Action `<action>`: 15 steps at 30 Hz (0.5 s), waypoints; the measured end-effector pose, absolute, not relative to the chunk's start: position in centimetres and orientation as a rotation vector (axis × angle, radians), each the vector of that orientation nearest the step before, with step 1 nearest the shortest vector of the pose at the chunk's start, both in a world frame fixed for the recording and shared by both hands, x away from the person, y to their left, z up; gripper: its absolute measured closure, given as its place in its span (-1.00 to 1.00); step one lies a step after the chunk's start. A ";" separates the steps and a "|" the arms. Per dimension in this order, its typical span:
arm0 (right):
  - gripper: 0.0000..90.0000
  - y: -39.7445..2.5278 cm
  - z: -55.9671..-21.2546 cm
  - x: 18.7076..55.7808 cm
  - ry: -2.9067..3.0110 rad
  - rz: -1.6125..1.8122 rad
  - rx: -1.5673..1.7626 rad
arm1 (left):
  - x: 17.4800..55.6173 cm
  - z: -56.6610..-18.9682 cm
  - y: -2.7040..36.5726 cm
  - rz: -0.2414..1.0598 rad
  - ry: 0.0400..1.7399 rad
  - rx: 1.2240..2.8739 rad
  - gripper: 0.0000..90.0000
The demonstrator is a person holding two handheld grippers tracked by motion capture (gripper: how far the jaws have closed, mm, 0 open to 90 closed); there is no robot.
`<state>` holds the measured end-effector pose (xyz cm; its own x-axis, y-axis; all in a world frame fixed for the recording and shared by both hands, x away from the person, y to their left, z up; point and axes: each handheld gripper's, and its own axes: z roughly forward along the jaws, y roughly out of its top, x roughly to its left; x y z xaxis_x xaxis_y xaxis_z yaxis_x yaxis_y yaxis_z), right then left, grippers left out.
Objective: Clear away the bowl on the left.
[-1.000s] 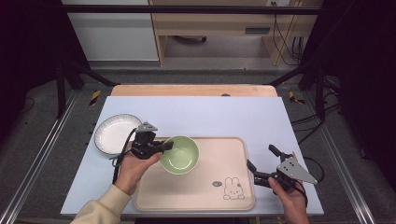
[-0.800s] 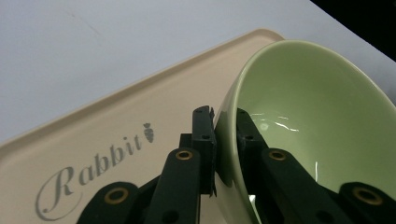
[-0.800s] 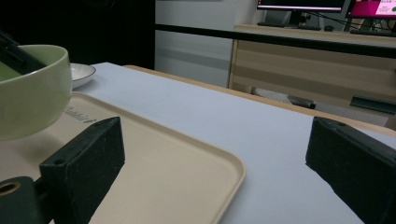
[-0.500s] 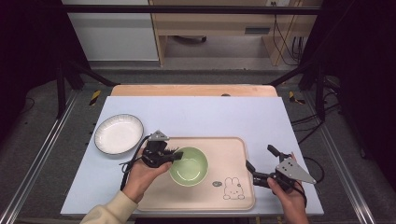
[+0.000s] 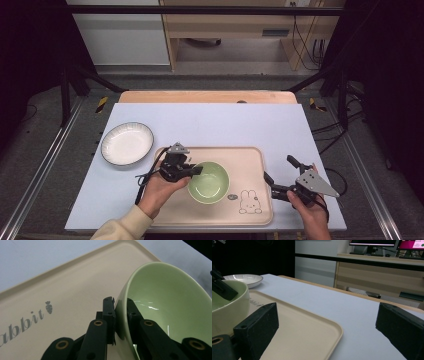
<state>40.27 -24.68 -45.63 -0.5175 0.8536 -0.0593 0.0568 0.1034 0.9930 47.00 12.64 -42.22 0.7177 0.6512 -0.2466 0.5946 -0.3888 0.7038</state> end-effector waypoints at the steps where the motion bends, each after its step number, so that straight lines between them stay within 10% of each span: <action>1: -0.89 -24.7 -45.6 40.3 1.700 1.485 0.899 | 47.0 -42.2 12.6 0.088 0.943 2.100 0.82; 15: -0.90 -24.7 -45.6 40.3 1.707 1.486 0.895 | 47.5 -43.0 12.9 0.066 0.973 2.090 0.81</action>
